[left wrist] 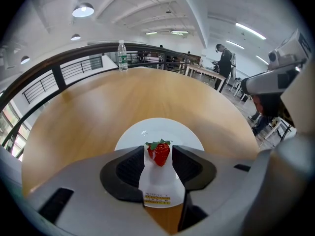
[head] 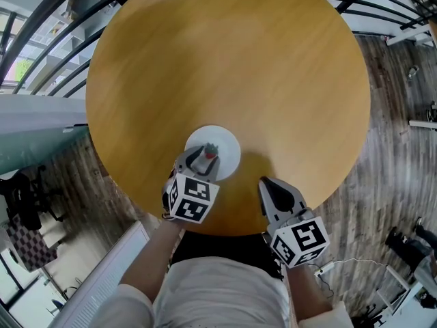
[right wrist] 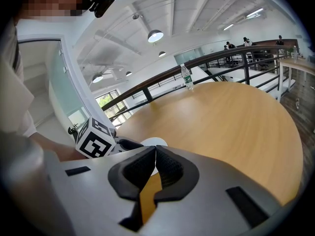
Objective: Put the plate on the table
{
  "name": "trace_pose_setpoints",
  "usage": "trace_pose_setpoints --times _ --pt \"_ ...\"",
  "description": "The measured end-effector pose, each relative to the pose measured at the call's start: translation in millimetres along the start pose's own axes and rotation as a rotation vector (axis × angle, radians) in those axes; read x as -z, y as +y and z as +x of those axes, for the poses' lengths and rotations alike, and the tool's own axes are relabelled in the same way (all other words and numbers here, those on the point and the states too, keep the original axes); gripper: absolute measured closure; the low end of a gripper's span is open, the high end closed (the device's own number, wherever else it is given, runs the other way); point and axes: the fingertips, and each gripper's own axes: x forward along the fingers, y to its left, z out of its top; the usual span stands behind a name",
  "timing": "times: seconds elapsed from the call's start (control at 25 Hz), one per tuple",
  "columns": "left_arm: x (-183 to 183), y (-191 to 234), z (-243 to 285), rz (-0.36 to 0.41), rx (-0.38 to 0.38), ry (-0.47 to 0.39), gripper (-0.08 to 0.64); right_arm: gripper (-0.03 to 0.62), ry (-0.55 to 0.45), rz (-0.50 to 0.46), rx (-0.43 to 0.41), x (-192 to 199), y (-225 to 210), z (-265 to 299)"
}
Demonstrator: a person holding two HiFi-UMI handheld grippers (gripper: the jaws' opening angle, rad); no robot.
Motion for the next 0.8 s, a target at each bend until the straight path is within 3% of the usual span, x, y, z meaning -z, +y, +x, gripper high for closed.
trace_pose_setpoints --times 0.36,0.6,0.8 --pt "-10 -8 -53 -0.045 0.006 -0.091 0.362 0.566 -0.032 -0.057 -0.036 -13 18 -10" --pt "-20 -19 -115 -0.025 -0.04 -0.207 0.493 0.566 -0.048 -0.127 -0.064 -24 40 -30" --pt "-34 -27 -172 -0.033 -0.05 -0.297 0.525 0.566 -0.059 -0.181 -0.084 -41 62 -49"
